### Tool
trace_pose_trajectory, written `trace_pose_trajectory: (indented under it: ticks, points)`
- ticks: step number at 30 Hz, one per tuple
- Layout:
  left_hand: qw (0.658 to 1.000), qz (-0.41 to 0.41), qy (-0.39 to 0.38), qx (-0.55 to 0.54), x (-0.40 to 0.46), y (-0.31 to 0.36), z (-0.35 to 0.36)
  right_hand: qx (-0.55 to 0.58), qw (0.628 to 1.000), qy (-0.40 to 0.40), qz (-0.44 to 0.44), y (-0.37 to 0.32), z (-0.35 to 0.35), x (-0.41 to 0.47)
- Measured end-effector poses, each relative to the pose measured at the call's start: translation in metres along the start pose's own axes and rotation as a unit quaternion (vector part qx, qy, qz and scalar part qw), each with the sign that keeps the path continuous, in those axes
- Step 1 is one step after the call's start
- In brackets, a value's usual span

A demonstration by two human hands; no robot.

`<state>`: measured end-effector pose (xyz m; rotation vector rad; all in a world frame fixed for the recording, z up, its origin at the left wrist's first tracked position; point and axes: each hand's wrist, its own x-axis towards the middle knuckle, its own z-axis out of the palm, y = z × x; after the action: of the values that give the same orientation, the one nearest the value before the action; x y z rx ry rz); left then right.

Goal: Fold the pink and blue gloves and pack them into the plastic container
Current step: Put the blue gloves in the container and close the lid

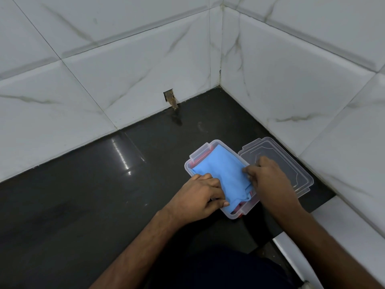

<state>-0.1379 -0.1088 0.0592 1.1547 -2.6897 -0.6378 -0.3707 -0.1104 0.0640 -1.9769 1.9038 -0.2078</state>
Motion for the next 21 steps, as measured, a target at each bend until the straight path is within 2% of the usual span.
trace_pose_trajectory:
  ticks: [4, 9, 13, 17, 21]
  points:
    - [1.0, -0.004, -0.012, 0.011, 0.002, 0.002, -0.001, 0.013, 0.999, 0.05, -0.014, 0.004, 0.004, -0.002]
    - [1.0, -0.003, -0.014, 0.014, 0.005, 0.011, 0.002, -0.046, 0.997, 0.049, -0.046, 0.003, 0.004, -0.002]
    - [0.992, 0.015, -0.037, 0.121, 0.014, 0.017, 0.012, -0.045, 0.996, 0.045, -0.054, 0.003, 0.001, -0.001]
    - [0.987, 0.015, -0.048, 0.149, 0.018, 0.018, 0.015, -0.015, 0.998, 0.05, -0.047, 0.006, 0.002, 0.002]
    - [0.983, 0.01, -0.046, 0.18, 0.022, 0.025, 0.014, -0.031, 0.997, 0.036, -0.065, 0.011, 0.004, 0.003]
